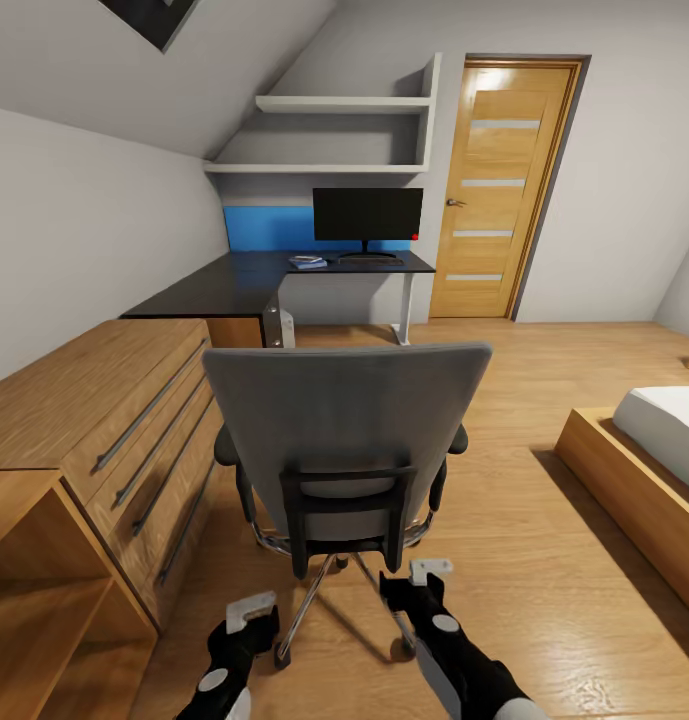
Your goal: In the bedroom, organize the workspace by keeping the computer under the desk, ensuring the monitor is on the desk, placing the keyboard on the desk next to the monitor, placing the mouse on the desk next to the keyboard, moving the folder from the swivel chair onto the desk next to the mouse, stacking the notebook on top of the folder with the pen on top of the notebook, and positioning the swivel chair next to the desk.
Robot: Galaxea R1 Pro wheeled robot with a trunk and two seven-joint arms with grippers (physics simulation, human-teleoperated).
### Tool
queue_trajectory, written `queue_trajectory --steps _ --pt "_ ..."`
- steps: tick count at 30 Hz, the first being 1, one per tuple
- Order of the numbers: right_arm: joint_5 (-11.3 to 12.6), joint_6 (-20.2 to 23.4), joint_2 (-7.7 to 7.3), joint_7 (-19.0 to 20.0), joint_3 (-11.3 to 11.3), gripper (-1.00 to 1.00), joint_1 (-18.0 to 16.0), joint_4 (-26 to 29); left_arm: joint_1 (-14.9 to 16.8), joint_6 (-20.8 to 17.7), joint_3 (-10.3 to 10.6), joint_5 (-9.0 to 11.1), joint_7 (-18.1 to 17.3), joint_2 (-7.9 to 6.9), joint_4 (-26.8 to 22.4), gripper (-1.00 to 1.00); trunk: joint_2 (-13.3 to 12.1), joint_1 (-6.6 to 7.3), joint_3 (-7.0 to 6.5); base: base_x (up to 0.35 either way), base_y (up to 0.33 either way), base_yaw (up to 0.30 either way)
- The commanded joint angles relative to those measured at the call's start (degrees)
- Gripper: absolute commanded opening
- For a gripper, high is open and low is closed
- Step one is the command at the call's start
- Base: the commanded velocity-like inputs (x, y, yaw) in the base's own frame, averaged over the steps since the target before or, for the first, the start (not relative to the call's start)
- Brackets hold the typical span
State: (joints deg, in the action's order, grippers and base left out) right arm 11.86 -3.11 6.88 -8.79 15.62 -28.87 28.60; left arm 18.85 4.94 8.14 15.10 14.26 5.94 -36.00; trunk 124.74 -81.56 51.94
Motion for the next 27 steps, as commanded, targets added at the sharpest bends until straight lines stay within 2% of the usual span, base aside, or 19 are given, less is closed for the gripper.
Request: queue_trajectory --steps 1,2,4,5,9,13,14,17,19,21,22,27 --pt "0.62 0.03 -0.01 -0.39 0.49 1.00 -0.39 -0.04 0.33 -0.18 0.42 0.58 0.39 0.14 -0.36 1.00 0.02 0.01 0.05 0.000 0.000 0.000" --pt "0.60 0.26 0.03 -0.36 0.52 1.00 -0.66 -0.09 0.55 -0.80 0.46 0.56 0.36 0.31 -0.79 1.00 0.02 0.01 0.05 0.000 0.000 0.000" --pt "0.50 0.47 0.05 -0.32 0.69 1.00 -1.37 -0.36 1.14 -5.33 0.64 0.49 0.28 0.71 -2.53 1.00 0.02 0.01 0.05 0.000 0.000 0.000" --pt "0.49 0.33 0.03 -0.31 0.70 1.00 -1.44 -0.40 1.20 -6.22 0.66 0.48 0.27 0.75 -2.75 1.00 0.02 0.01 0.05 0.000 0.000 0.000" --pt "0.46 -0.56 0.00 -0.28 0.72 1.00 -1.60 -0.49 1.35 -8.45 0.76 0.43 0.17 0.88 -3.41 1.00 0.02 0.01 0.05 0.000 0.000 0.000" --pt "0.45 -1.45 -0.22 -0.27 0.66 1.00 -1.70 -0.47 1.43 -9.77 2.19 -1.14 -0.87 0.98 -3.73 1.00 0.02 0.01 0.05 0.000 0.000 0.000" --pt "0.45 -1.54 -0.25 -0.27 0.65 1.00 -1.71 -0.47 1.44 -9.90 3.33 -2.24 -2.29 0.92 -3.73 1.00 0.02 0.01 0.05 0.000 0.000 0.000" --pt "0.45 -1.60 -0.27 -0.27 0.64 1.00 -1.71 -0.43 1.45 -9.98 4.90 -3.53 -4.72 0.87 -3.68 1.00 0.02 0.01 0.05 0.000 0.000 0.000" --pt "0.45 -1.62 -0.28 -0.26 0.66 1.00 -1.72 -0.40 1.45 -10.01 7.13 -4.70 -6.38 0.80 -3.46 1.00 0.02 0.01 0.05 0.000 0.000 0.000" --pt "0.45 -1.63 -0.29 -0.26 0.69 1.00 -1.72 -0.39 1.45 -10.02 9.05 -5.27 -6.97 0.77 -3.38 1.00 0.02 0.01 0.05 0.000 0.000 0.000" --pt "0.45 -1.63 -0.29 -0.26 0.70 1.00 -1.72 -0.39 1.45 -10.03 11.81 -5.62 -7.33 0.73 -3.32 1.00 0.02 0.01 0.05 0.000 0.000 0.000" --pt "0.44 -1.64 -0.29 -0.26 0.68 1.00 -1.72 -0.40 1.45 -9.94 14.82 -5.82 -7.51 0.68 -3.29 1.00 0.02 0.01 0.05 0.000 0.000 0.000"
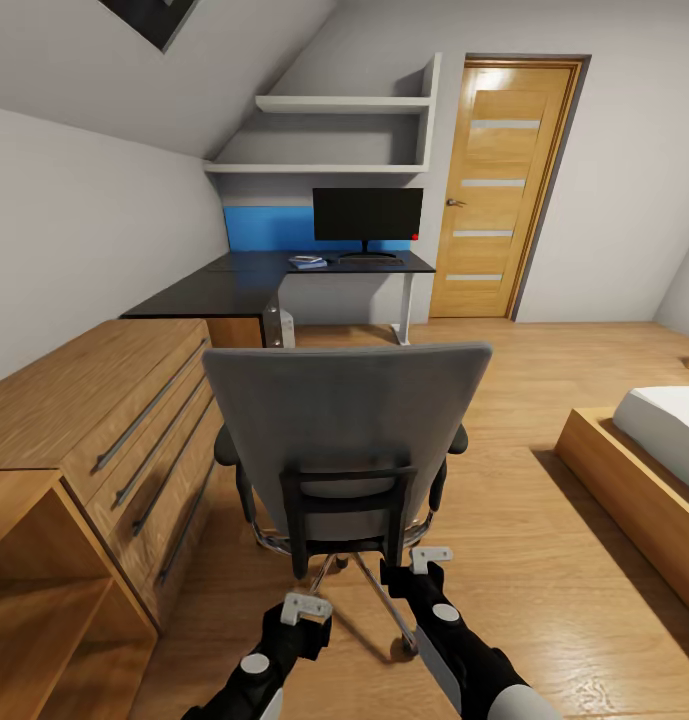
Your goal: In the bedroom, organize the workspace by keeping the computer under the desk, ensuring the monitor is on the desk, placing the keyboard on the desk next to the monitor, placing the mouse on the desk next to the keyboard, moving the folder from the swivel chair onto the desk next to the mouse, stacking the notebook on top of the folder with the pen on top of the notebook, and positioning the swivel chair next to the desk.
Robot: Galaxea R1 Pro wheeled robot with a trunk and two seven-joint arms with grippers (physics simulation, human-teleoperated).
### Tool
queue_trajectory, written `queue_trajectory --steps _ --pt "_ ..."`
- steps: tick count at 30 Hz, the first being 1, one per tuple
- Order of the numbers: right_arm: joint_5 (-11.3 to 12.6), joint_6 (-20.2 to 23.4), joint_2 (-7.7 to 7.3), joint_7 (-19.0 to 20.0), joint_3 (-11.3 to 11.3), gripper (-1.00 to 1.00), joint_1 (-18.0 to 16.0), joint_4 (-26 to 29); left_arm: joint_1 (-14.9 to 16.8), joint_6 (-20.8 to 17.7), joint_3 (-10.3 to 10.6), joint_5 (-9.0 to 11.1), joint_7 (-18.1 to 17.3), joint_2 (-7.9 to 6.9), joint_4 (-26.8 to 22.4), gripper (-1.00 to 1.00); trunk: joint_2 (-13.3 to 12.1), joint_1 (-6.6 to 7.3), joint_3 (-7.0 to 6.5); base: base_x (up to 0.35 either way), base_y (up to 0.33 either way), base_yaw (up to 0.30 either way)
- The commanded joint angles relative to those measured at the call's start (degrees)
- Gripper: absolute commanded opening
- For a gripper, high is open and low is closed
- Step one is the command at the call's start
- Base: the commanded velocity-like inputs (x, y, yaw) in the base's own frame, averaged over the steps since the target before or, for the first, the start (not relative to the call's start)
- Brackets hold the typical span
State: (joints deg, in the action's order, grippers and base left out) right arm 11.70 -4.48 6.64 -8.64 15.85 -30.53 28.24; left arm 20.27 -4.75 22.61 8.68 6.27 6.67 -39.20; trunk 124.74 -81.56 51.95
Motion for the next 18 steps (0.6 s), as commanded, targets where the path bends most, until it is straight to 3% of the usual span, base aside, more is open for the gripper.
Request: queue_trajectory --steps 1,10,18 --pt "0.61 -0.26 -0.06 -0.41 0.45 1.00 -0.05 -0.06 0.03 -0.24 0.61 0.57 0.48 -0.06 -0.10 1.00 0.02 0.01 0.05 0.000 0.000 0.000" --pt "0.61 -0.26 -0.09 -0.40 0.46 1.00 -0.05 -0.19 0.04 1.65 1.55 0.57 0.86 0.02 -0.47 1.00 0.02 0.01 0.05 0.000 0.000 0.000" --pt "0.50 -0.26 -0.06 -0.38 0.50 1.00 -0.05 -0.20 0.04 9.16 1.48 0.63 1.56 0.20 -1.03 1.00 0.02 0.01 0.05 0.000 0.000 0.000"
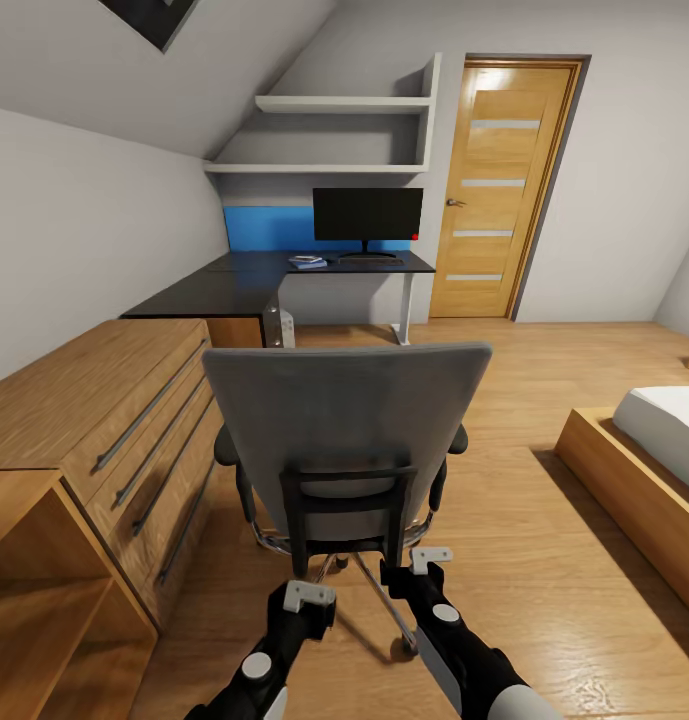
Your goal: In the bedroom, organize the workspace by keeping the computer under the desk, ensuring the monitor is on the desk, placing the keyboard on the desk next to the monitor, placing the mouse on the desk next to the keyboard, moving the folder from the swivel chair onto the desk next to the mouse, stacking the notebook on top of the folder with the pen on top of the notebook, and positioning the swivel chair next to the desk.
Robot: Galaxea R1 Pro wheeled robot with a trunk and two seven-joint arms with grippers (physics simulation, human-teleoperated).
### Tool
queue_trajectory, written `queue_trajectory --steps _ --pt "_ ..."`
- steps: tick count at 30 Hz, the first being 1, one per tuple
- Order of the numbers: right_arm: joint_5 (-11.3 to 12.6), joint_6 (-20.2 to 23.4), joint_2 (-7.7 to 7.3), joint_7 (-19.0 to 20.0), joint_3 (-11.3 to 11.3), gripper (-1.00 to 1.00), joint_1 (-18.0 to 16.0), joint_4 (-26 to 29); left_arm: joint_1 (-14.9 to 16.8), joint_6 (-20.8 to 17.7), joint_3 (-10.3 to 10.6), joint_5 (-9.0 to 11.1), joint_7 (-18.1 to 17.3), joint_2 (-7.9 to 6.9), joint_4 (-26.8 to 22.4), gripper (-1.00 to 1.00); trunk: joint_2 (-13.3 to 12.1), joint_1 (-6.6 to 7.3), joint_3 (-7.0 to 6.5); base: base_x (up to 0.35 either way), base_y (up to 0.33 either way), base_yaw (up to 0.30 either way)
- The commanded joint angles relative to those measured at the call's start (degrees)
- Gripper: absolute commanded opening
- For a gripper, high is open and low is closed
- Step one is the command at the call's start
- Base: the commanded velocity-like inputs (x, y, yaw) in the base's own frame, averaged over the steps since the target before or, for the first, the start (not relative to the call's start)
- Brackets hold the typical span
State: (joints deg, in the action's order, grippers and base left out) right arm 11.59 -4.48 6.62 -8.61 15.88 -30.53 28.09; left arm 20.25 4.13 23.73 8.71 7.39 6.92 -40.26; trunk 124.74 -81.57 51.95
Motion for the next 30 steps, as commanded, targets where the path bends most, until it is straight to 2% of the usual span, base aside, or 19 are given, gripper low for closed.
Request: queue_trajectory --steps 1,4,8,13,19,30 --pt "0.54 -0.26 -0.04 -0.40 0.46 1.00 -0.05 -0.05 0.06 1.08 0.36 0.60 0.73 -0.02 0.01 1.00 0.02 0.01 0.05 0.000 0.000 0.000" --pt "0.13 -0.26 -0.04 -0.40 0.46 1.00 0.00 -0.05 0.06 3.55 0.36 0.67 2.30 0.06 -0.04 1.00 0.02 0.01 0.05 0.000 0.000 0.000" --pt "-0.51 -0.26 -0.03 -0.43 0.44 1.00 0.02 -0.05 0.06 4.96 0.35 0.74 3.58 0.09 0.03 1.00 0.02 0.01 0.05 0.000 0.000 0.000" --pt "-2.13 -0.26 -0.03 -0.47 0.39 1.00 0.03 -0.05 0.06 5.90 0.09 0.88 4.30 -0.03 0.32 1.00 0.02 0.01 0.05 0.000 0.000 0.000" --pt "-2.54 -0.26 0.01 -0.50 0.44 1.00 0.04 -0.07 0.06 5.97 0.06 0.88 4.41 -0.06 0.57 1.00 0.02 0.01 0.05 0.011 0.000 0.000" --pt "-2.54 -0.31 0.06 -0.46 0.38 1.00 0.04 -1.22 0.06 5.79 0.13 0.89 4.46 -0.08 0.64 1.00 0.02 0.01 0.05 0.260 0.000 0.000"
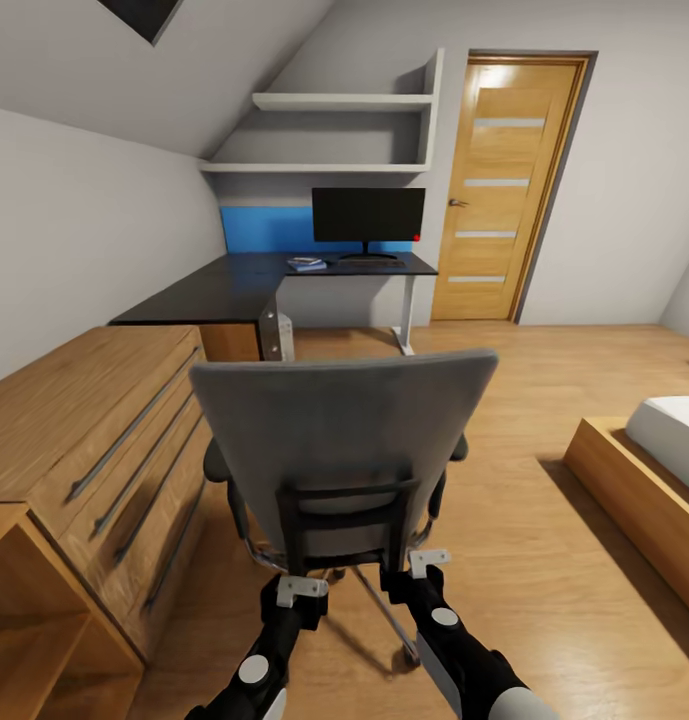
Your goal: In the bedroom, organize the workspace by keeping the computer under the desk, ensuring the monitor is on the desk, placing the keyboard on the desk next to the monitor, placing the mouse on the desk next to the keyboard, moving the folder from the swivel chair onto the desk next to the mouse, stacking the notebook on top of the folder with the pen on top of the notebook, and positioning the swivel chair next to the desk.
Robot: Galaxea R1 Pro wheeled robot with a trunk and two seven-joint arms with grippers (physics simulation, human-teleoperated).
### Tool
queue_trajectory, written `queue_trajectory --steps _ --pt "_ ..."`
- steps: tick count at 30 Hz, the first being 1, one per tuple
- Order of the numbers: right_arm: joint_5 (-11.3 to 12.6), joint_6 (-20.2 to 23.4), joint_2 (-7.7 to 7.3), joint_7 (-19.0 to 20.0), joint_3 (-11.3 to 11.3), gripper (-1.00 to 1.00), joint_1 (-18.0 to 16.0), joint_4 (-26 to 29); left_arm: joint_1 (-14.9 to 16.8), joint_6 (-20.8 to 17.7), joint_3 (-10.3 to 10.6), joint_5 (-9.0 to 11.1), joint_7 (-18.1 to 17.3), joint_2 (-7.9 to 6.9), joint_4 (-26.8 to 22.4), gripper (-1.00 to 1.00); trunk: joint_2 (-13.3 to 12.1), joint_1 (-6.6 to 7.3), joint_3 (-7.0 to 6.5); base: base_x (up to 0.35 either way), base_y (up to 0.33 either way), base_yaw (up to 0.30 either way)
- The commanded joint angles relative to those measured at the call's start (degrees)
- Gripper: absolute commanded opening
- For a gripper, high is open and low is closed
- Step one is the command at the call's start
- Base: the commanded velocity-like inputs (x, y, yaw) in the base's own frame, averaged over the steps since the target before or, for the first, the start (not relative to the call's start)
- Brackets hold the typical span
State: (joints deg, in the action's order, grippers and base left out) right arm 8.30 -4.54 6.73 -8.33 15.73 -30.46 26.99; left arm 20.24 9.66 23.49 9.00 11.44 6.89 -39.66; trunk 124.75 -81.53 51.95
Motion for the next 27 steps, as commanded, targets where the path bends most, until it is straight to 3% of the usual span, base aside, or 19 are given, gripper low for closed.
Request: queue_trajectory --steps 1,11,27 --pt "0.77 -0.27 -0.05 -0.73 0.54 1.00 -0.04 -0.15 0.06 0.24 0.36 0.61 0.42 -0.08 0.05 1.00 0.01 -0.03 0.05 0.327 0.000 0.000" --pt "0.75 -0.30 -0.08 -0.72 0.53 1.00 -0.04 -0.19 0.06 0.21 0.25 0.62 0.43 -0.21 0.03 1.00 0.01 -0.03 0.02 0.329 0.000 -0.013" --pt "0.75 -0.30 -0.14 -0.72 0.53 1.00 -0.04 -0.19 0.06 0.36 0.33 0.58 0.51 -0.21 0.02 1.00 0.01 -0.03 -0.54 0.330 0.000 -0.217"
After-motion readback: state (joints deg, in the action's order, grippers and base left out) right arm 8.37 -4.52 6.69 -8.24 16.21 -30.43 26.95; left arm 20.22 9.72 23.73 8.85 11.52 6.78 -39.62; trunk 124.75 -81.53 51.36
